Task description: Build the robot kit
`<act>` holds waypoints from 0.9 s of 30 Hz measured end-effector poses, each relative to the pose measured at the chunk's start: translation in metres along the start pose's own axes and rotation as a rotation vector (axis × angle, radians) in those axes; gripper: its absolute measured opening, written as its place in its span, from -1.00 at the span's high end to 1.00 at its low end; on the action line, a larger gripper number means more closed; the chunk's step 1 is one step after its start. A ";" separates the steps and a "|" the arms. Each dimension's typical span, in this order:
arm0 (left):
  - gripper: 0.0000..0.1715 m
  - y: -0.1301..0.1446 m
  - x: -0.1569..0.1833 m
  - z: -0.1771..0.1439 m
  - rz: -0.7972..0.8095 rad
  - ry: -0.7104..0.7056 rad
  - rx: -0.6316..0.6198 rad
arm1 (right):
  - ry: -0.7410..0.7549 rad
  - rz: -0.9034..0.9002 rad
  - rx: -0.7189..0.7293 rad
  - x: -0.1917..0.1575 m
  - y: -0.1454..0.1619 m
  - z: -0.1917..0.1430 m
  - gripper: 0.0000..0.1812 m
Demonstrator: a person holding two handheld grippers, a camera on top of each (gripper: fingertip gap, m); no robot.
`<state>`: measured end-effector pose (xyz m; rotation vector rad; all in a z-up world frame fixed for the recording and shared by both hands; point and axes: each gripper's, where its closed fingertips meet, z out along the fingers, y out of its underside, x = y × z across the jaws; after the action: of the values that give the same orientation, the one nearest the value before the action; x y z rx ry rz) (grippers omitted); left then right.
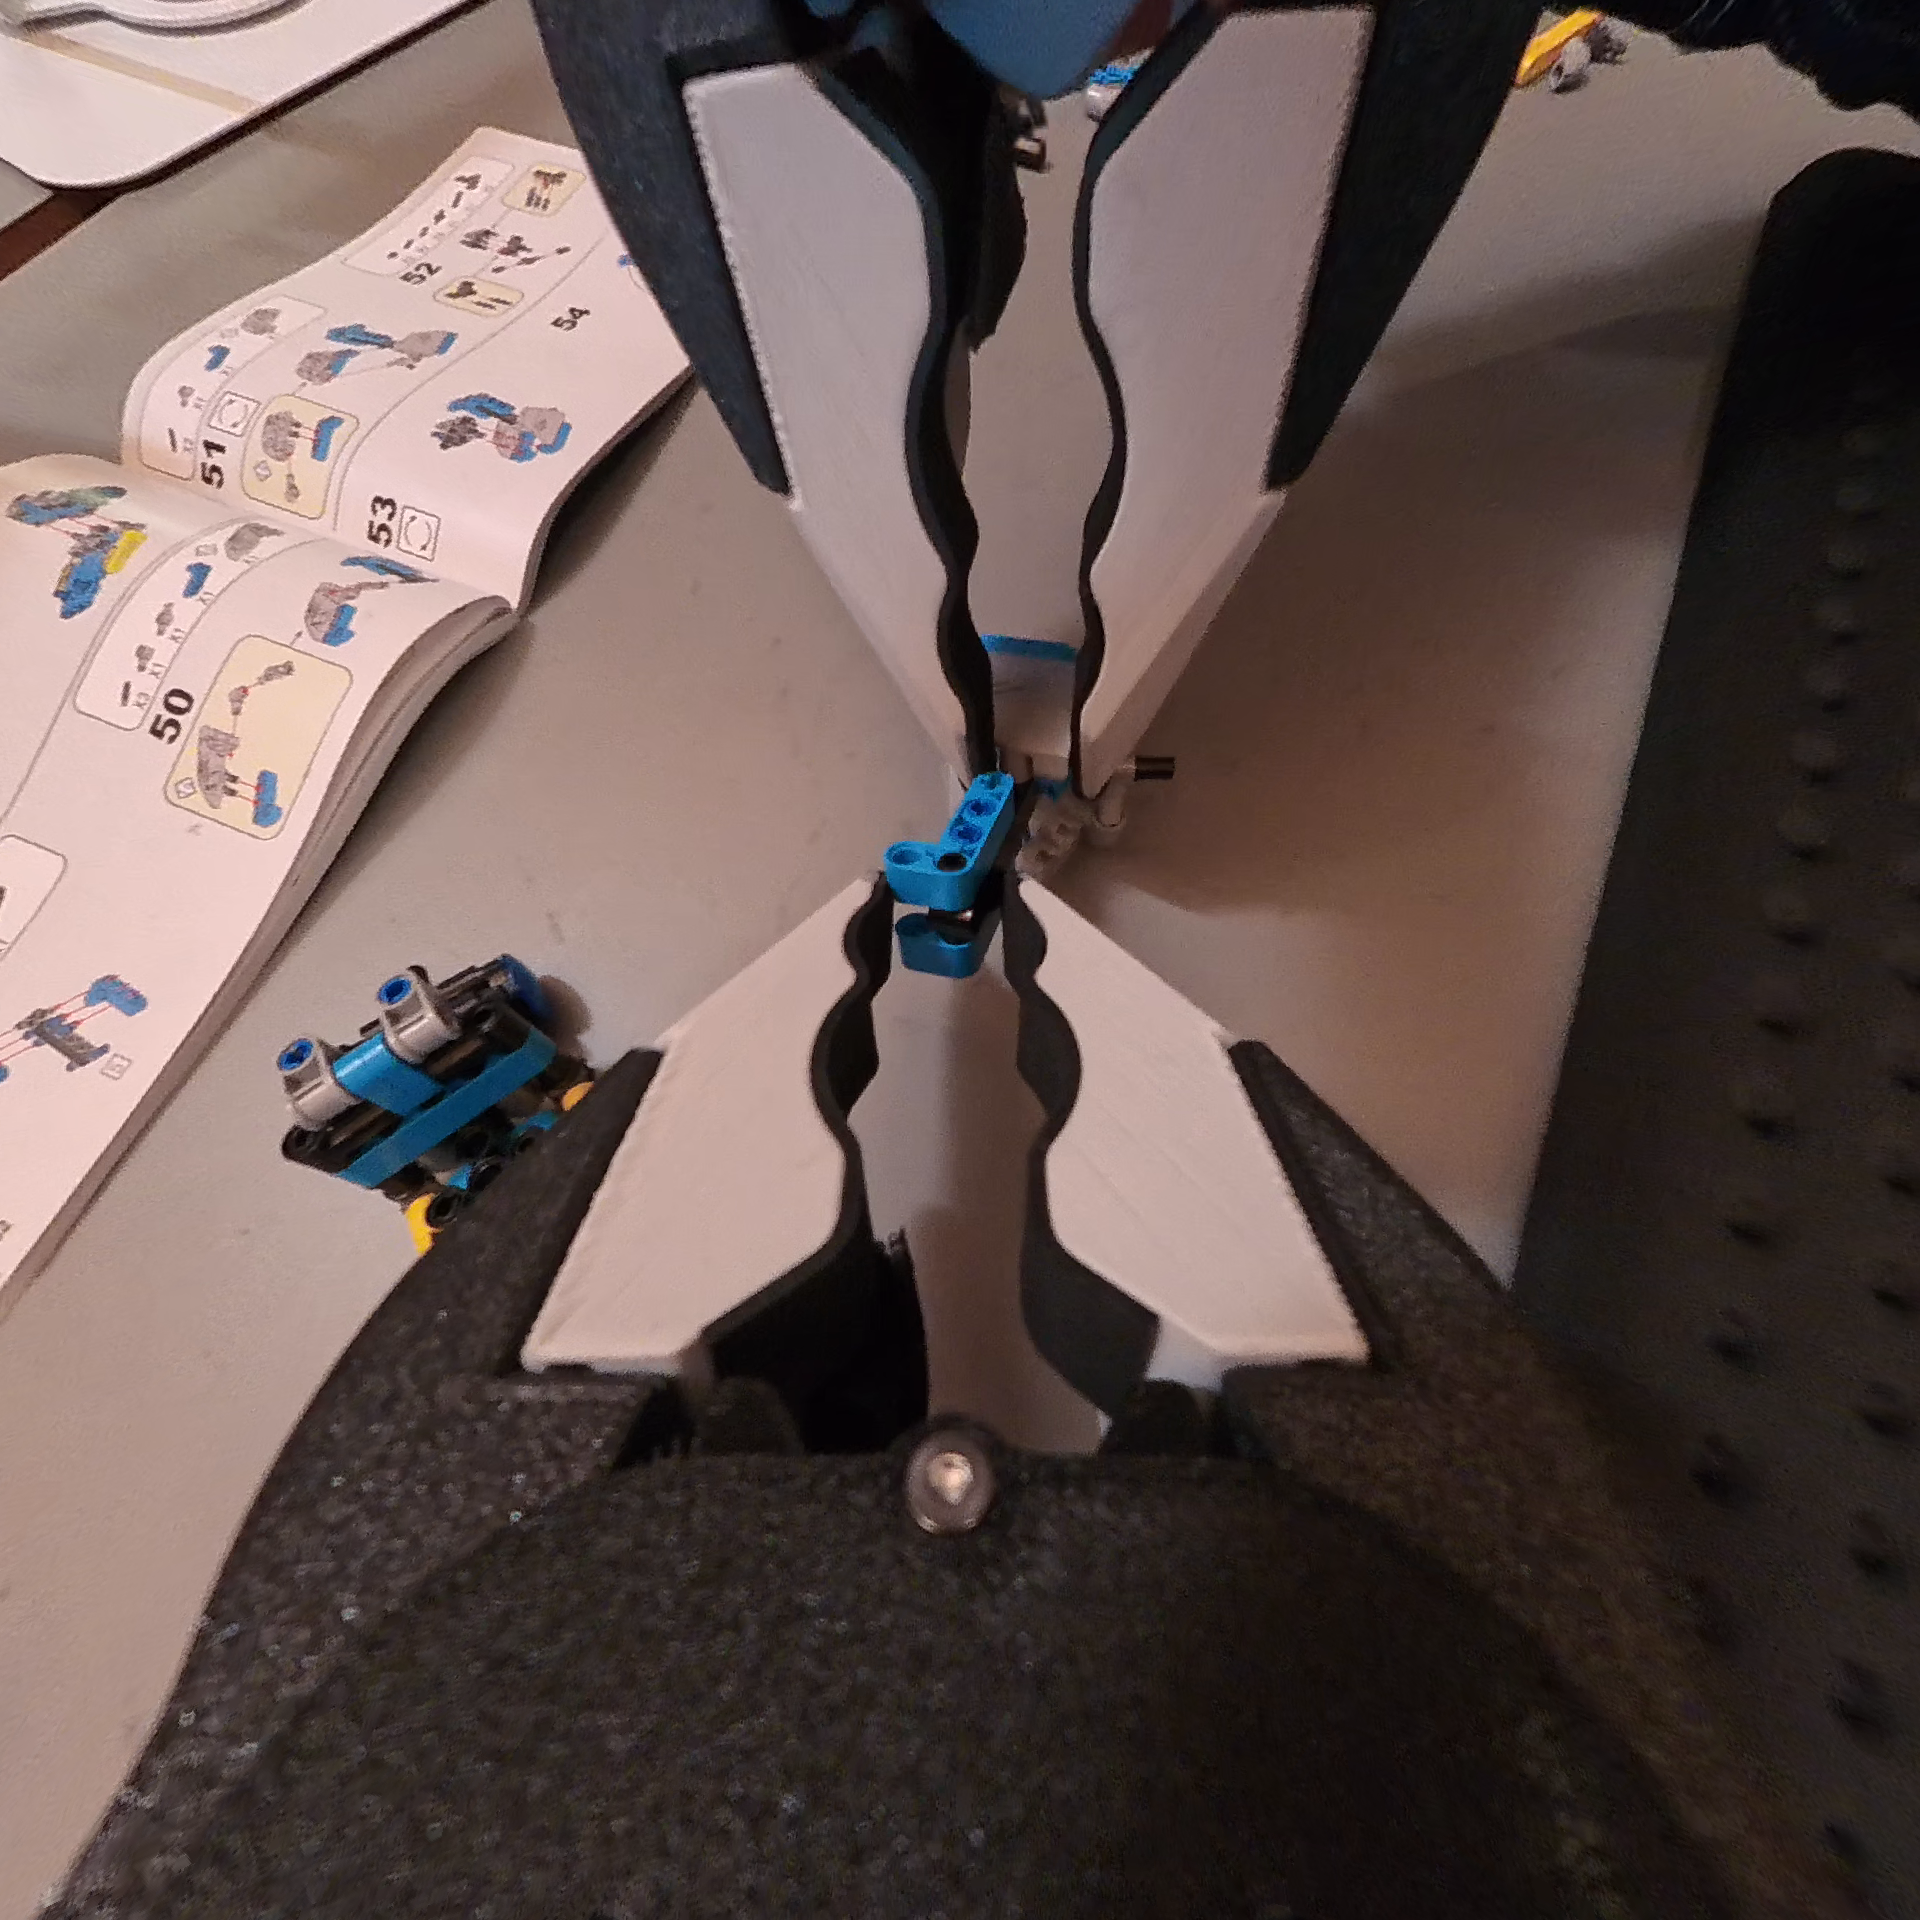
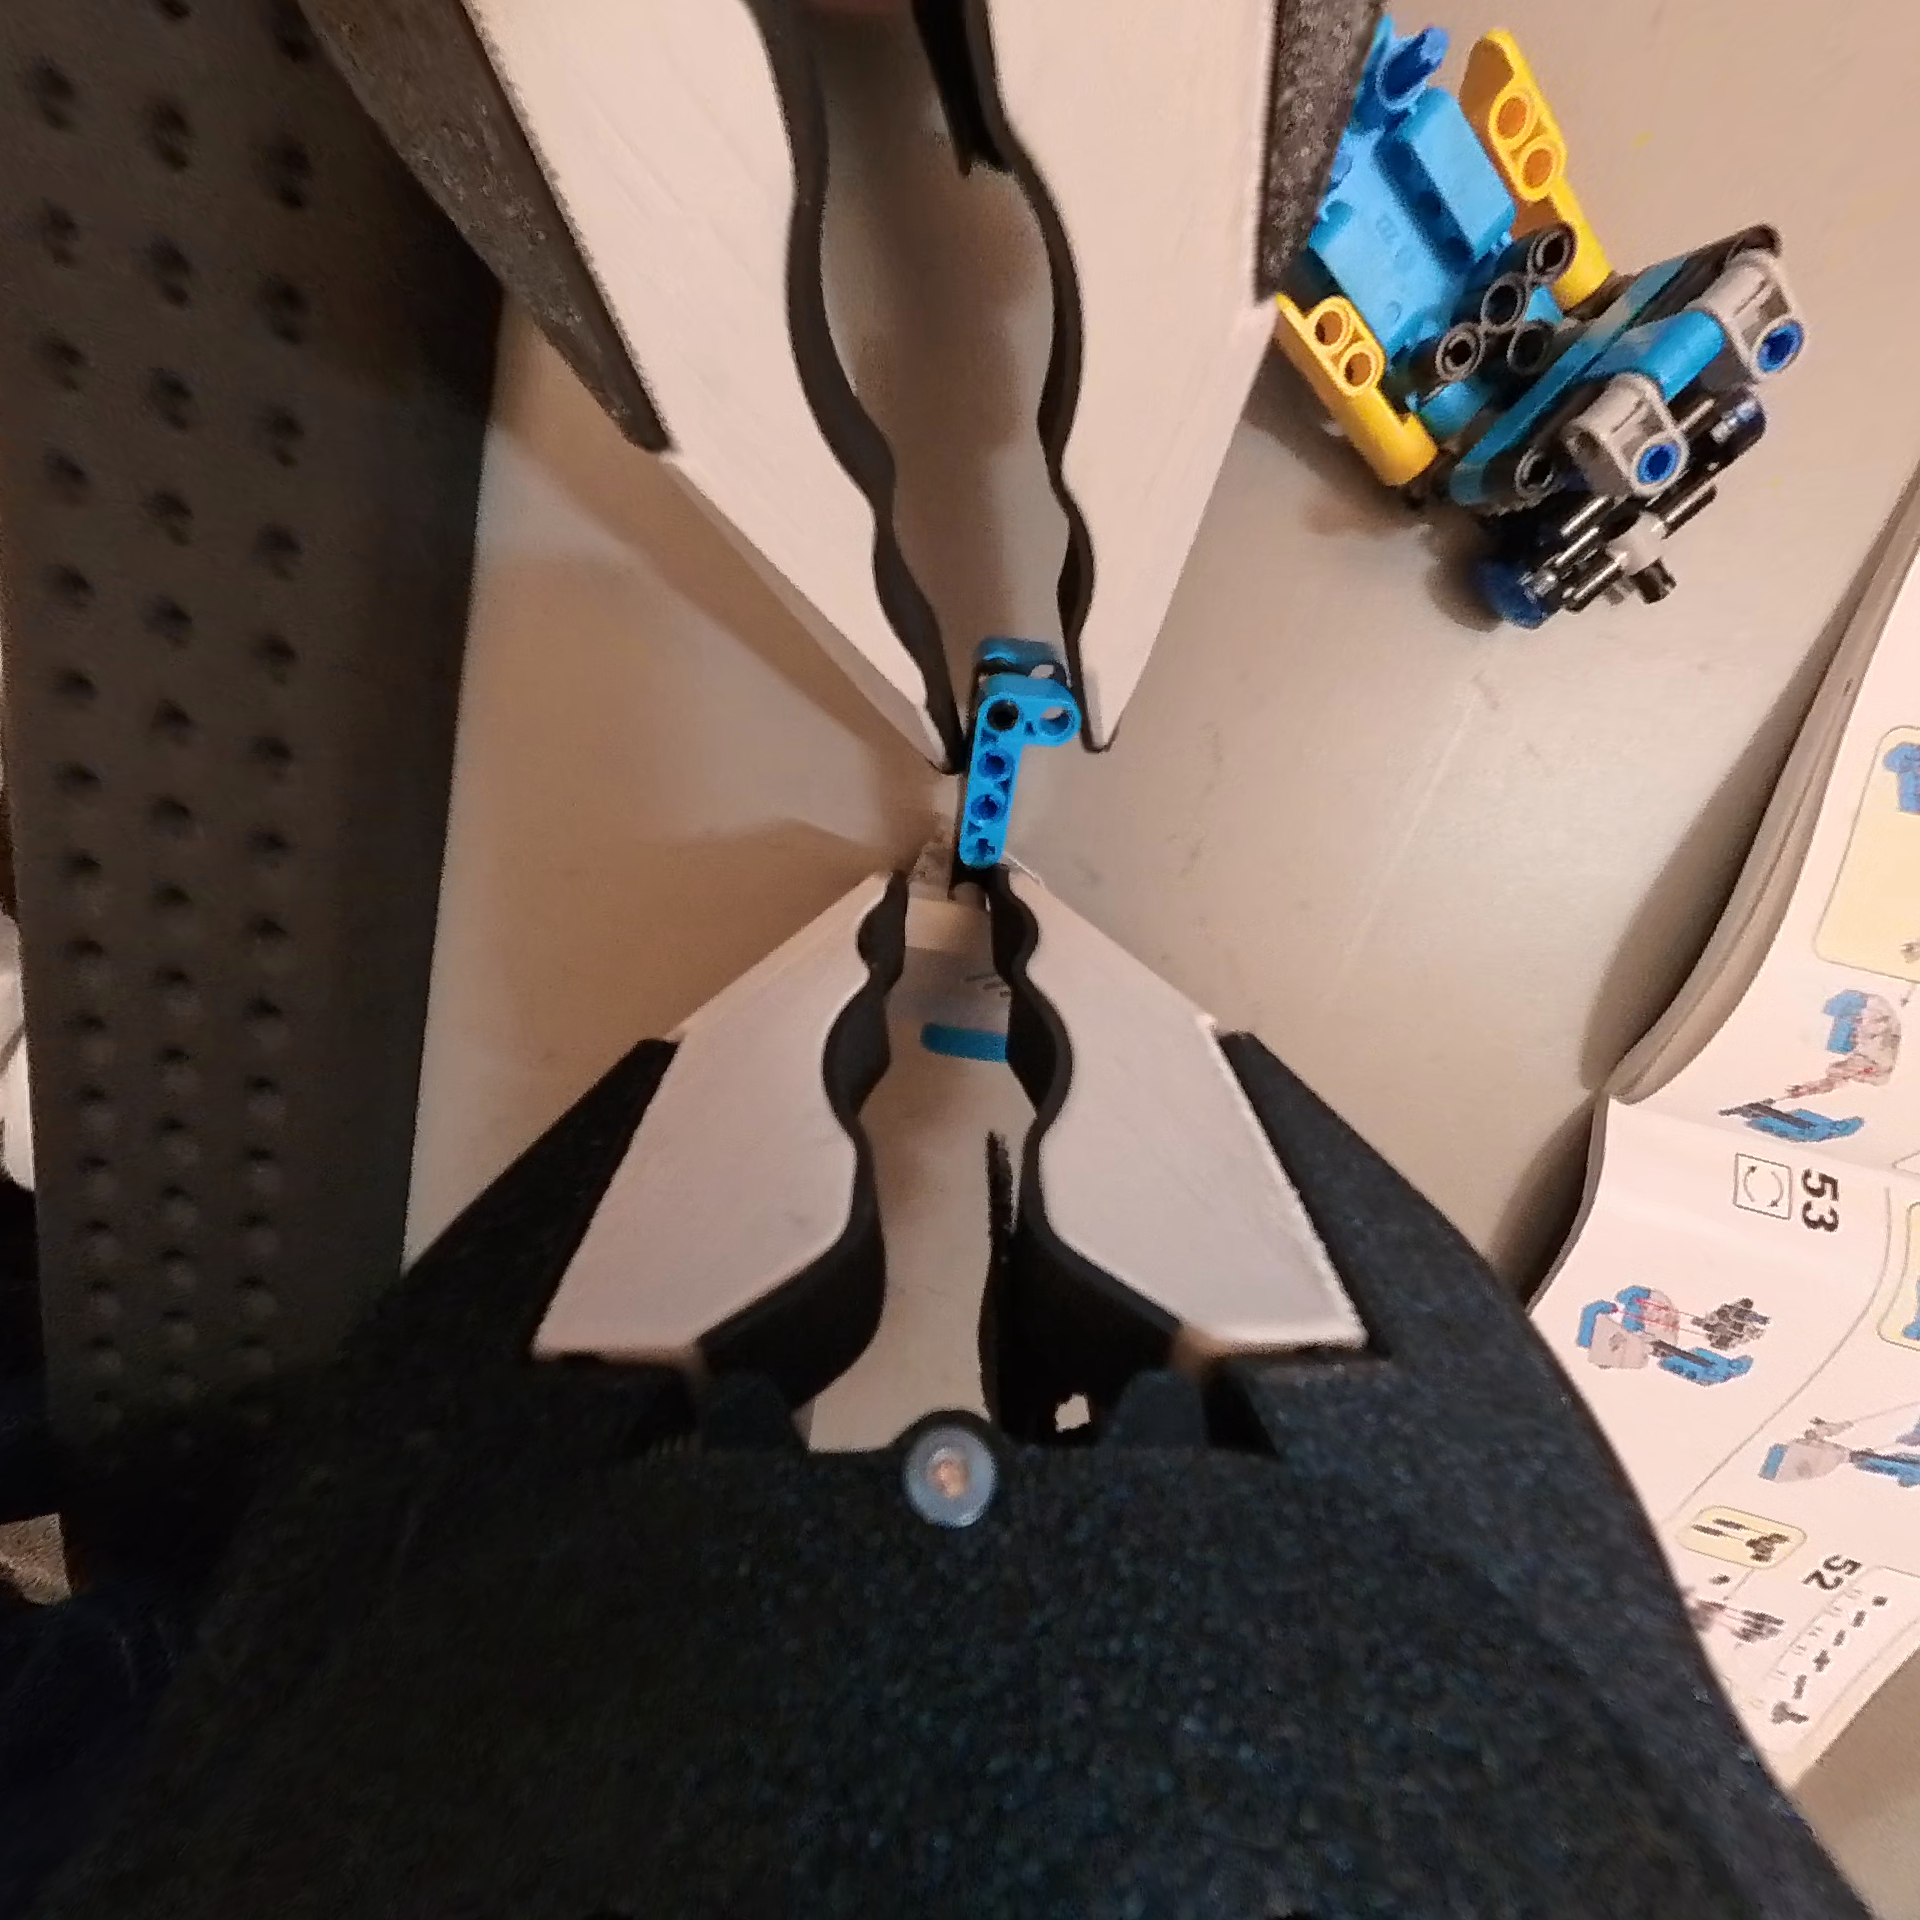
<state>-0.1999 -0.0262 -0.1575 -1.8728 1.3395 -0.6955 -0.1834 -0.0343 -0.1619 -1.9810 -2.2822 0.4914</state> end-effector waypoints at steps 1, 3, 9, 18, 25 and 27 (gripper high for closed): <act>0.76 0.000 0.000 0.000 -0.002 0.001 0.000 | 0.002 0.002 -0.005 0.001 0.000 0.000 0.83; 0.76 0.000 -0.001 0.000 -0.001 -0.003 0.001 | 0.006 0.002 -0.014 0.001 0.000 0.000 0.83; 0.75 -0.002 -0.005 -0.001 -0.013 -0.016 0.013 | 0.016 0.015 -0.045 0.004 -0.001 -0.004 0.83; 0.69 0.001 -0.009 0.002 -0.036 -0.034 -0.001 | -0.005 0.151 -0.121 0.002 0.002 -0.003 0.83; 0.69 0.007 -0.012 0.005 -0.019 -0.058 -0.033 | 0.018 0.141 -0.153 0.006 0.001 0.000 0.84; 0.69 0.008 -0.012 0.005 -0.018 -0.060 -0.036 | 0.017 0.142 -0.151 0.007 0.001 0.000 0.84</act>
<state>-0.2041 -0.0153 -0.1670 -1.9214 1.3062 -0.6237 -0.1837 -0.0277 -0.1635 -2.2188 -2.2401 0.3194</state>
